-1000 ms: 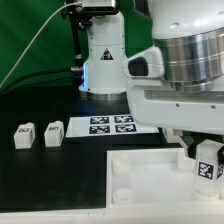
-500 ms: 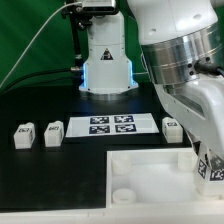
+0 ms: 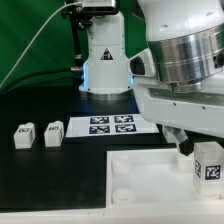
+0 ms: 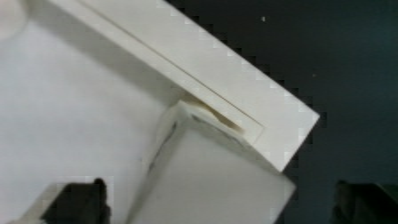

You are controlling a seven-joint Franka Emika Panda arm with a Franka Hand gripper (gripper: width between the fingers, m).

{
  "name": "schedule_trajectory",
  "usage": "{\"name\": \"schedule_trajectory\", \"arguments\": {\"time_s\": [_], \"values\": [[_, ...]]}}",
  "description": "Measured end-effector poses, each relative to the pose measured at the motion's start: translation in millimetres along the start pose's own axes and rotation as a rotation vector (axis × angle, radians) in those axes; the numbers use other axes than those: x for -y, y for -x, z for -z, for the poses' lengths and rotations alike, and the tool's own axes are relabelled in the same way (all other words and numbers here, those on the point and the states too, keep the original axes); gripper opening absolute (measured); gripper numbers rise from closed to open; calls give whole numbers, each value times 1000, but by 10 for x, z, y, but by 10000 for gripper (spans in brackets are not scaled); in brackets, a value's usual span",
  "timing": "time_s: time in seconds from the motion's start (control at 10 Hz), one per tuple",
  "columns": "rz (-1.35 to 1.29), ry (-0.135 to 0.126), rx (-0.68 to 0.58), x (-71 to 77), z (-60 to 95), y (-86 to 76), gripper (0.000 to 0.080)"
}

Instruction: Assemble one leg

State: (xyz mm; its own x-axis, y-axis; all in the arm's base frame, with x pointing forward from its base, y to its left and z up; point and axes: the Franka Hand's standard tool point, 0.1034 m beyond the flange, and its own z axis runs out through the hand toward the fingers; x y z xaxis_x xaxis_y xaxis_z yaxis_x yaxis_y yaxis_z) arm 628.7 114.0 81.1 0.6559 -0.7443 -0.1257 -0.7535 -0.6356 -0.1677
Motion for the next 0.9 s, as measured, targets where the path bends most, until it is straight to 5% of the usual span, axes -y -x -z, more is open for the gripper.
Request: {"name": "schedule_trajectory", "arguments": {"time_s": [0.2, 0.5, 0.7, 0.9], "values": [[218, 1, 0, -16, -4, -18, 648], [675, 70, -47, -12, -13, -18, 649], [718, 63, -65, -2, -19, -33, 649], [706, 61, -66, -1, -20, -34, 388]]}}
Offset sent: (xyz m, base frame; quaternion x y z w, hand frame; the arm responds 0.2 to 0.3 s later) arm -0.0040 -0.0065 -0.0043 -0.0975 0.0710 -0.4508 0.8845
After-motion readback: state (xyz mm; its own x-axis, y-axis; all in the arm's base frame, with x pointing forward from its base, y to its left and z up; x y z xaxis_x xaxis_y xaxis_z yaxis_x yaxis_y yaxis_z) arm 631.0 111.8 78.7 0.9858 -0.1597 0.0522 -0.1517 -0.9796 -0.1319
